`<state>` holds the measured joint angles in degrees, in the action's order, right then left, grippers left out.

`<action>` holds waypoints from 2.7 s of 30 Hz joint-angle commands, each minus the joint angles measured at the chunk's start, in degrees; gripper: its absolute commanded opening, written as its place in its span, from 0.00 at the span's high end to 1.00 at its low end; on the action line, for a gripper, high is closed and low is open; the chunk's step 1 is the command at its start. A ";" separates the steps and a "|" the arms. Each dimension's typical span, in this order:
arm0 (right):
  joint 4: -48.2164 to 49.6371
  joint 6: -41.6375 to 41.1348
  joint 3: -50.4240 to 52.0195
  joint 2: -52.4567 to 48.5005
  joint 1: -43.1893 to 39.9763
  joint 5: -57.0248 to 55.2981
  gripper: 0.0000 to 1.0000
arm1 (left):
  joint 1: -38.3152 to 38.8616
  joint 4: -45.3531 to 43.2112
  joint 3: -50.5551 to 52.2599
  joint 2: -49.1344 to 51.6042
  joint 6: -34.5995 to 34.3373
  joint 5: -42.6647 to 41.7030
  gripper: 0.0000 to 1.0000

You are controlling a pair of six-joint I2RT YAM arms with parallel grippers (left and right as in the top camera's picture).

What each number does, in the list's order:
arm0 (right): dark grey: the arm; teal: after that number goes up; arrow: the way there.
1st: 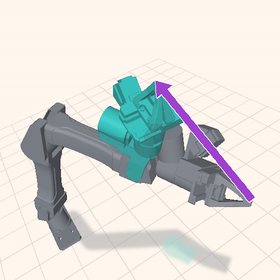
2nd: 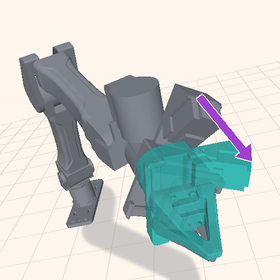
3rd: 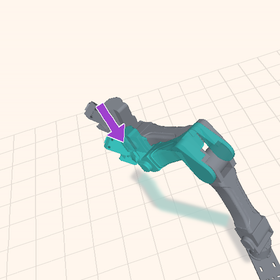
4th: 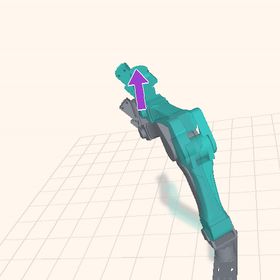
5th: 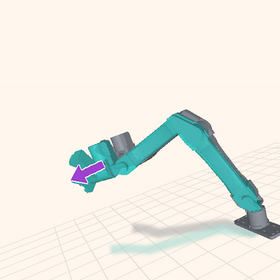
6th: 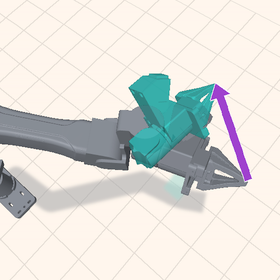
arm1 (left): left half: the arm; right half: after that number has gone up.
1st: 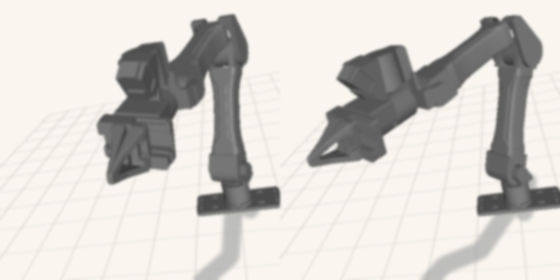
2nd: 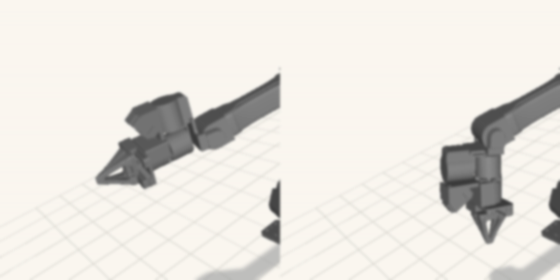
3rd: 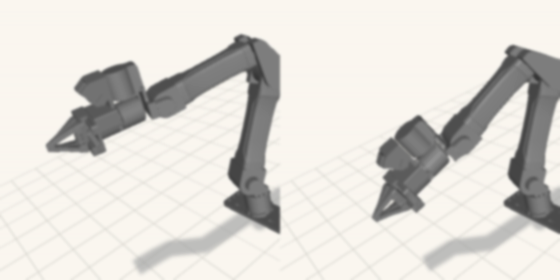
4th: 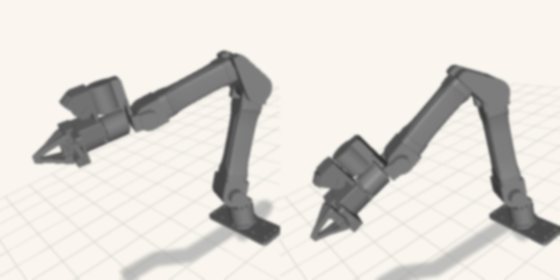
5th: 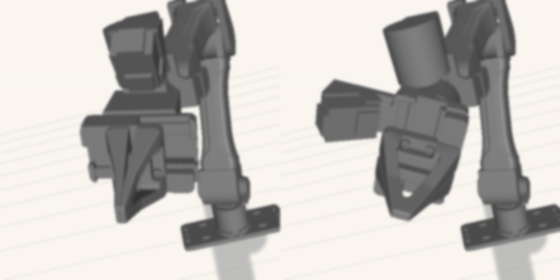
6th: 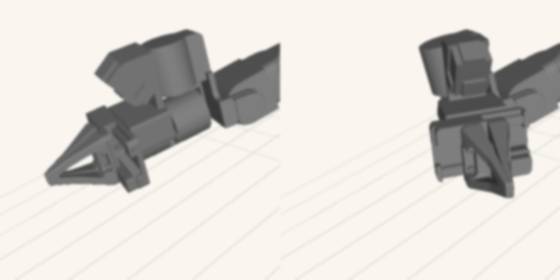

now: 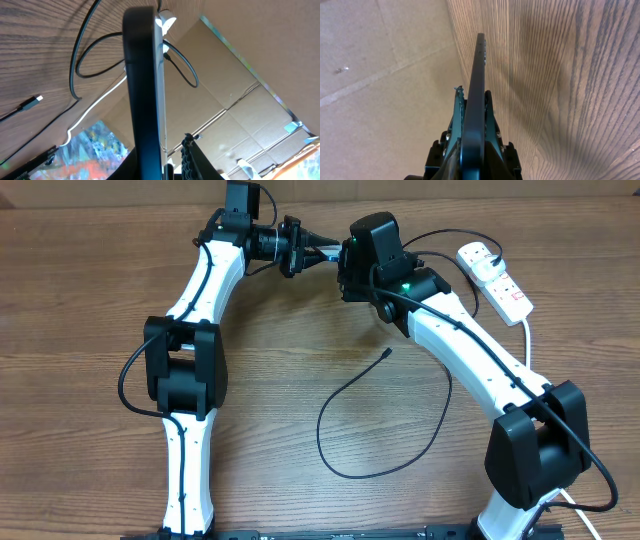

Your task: Plug charger to phone and switch on socket

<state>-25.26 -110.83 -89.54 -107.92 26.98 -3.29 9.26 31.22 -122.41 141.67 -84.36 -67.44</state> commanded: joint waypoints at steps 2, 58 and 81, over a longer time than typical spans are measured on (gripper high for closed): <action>1.42 -0.42 -0.44 0.20 -0.37 -0.44 0.92 | -0.31 -0.22 -1.62 0.31 -0.98 -0.09 0.84; -14.62 77.53 -0.72 11.58 -13.84 9.75 0.12 | -1.62 -8.70 -4.83 -1.88 41.40 -2.43 0.96; -37.94 92.91 -13.33 4.02 -15.98 17.55 0.00 | 7.69 38.01 -31.06 -8.83 72.13 64.26 0.96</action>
<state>-62.85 -19.25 -101.54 -103.63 9.96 13.28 16.58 68.71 -152.33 134.15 -14.44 -7.20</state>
